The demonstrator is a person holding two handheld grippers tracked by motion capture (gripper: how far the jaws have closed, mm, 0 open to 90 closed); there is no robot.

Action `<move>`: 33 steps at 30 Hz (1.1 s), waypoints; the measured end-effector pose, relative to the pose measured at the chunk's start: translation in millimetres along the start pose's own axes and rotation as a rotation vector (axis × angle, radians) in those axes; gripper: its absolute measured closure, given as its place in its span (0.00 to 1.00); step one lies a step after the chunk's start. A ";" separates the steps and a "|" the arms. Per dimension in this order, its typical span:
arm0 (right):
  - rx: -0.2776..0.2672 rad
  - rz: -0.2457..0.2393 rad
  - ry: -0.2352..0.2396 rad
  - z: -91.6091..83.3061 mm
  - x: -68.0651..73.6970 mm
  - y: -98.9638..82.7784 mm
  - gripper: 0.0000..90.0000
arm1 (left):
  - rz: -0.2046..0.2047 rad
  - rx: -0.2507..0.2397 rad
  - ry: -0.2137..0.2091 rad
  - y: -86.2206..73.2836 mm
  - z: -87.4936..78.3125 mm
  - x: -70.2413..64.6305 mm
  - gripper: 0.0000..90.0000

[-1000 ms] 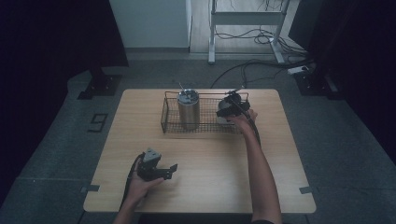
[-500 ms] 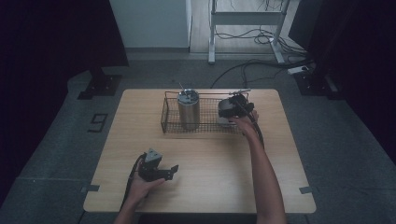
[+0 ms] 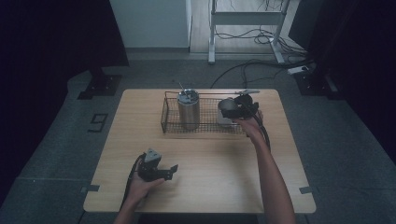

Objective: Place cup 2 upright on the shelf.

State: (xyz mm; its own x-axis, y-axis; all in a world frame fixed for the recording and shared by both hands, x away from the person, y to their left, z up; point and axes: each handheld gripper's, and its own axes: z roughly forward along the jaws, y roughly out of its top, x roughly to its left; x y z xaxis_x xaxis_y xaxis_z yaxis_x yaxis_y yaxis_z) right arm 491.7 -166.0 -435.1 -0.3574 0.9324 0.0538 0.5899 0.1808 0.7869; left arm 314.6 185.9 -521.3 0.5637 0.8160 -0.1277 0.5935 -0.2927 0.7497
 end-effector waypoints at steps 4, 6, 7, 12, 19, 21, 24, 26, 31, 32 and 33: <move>-0.023 0.002 0.004 -13.0 -1.7 -4.3 0.01 | -0.001 0.001 -0.001 0.0 1.0 0.2 0.16; -0.033 0.000 0.007 -20.0 -1.9 -6.7 0.02 | -0.002 0.004 -0.005 0.3 1.4 0.1 0.16; -0.035 -0.001 0.008 -22.3 -1.8 -7.6 0.02 | -0.004 0.004 -0.007 0.4 1.5 0.3 0.16; -0.055 -0.016 0.011 -37.3 -1.3 -16.7 0.04 | -0.004 0.006 -0.008 0.6 1.2 0.7 0.16; -0.060 -0.033 0.028 -52.6 1.2 -42.4 0.05 | -0.010 0.008 -0.001 0.3 1.1 3.8 0.16; -0.070 -0.022 0.047 -57.8 1.7 -51.7 0.06 | -0.017 0.007 0.003 -0.1 0.9 5.5 0.16; -0.099 -0.004 0.074 -67.6 4.7 -66.9 0.07 | -0.025 0.007 0.008 -0.6 0.2 8.5 0.16; -0.113 -0.007 0.082 -74.3 7.6 -76.9 0.07 | -0.027 0.008 0.011 -0.7 -0.1 9.6 0.16; -0.140 0.017 0.105 -87.5 8.2 -99.9 0.09 | -0.027 0.010 0.015 -1.0 0.6 9.6 0.16; -0.143 0.028 0.111 -88.7 7.9 -104.8 0.09 | -0.026 0.011 0.016 -1.1 1.1 9.3 0.16; -0.139 0.032 0.108 -90.0 7.8 -109.6 0.10 | -0.023 0.015 0.016 -1.0 1.2 9.0 0.16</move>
State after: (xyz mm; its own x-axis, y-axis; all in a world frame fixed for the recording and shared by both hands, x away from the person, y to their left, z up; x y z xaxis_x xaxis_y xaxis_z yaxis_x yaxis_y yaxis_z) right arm 359.0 -206.8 -465.6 -0.4199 0.8967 0.1397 0.4993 0.0997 0.8607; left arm 319.8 192.9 -524.0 0.5410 0.8302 -0.1342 0.6146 -0.2814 0.7370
